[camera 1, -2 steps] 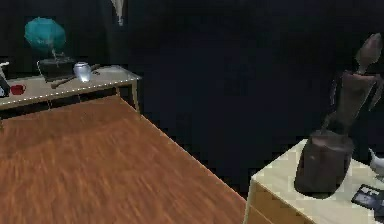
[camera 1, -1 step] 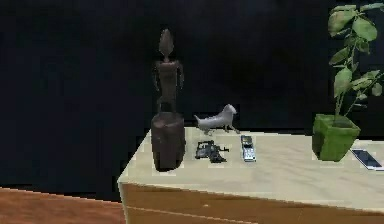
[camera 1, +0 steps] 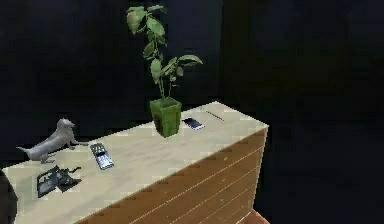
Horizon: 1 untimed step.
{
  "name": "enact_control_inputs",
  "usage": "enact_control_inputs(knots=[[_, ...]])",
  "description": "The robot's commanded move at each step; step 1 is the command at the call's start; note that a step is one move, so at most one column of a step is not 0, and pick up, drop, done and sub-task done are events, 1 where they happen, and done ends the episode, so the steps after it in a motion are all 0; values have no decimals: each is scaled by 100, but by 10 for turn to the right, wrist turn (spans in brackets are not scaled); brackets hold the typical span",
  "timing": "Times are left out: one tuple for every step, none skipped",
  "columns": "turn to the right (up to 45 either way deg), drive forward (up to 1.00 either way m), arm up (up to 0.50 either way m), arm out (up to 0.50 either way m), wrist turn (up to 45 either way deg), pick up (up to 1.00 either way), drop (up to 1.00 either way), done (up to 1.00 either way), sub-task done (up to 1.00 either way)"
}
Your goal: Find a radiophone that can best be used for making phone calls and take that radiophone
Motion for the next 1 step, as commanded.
enact_control_inputs(knots=[[240, 0, 0, 0, 0, 0, 0, 0, 0]])
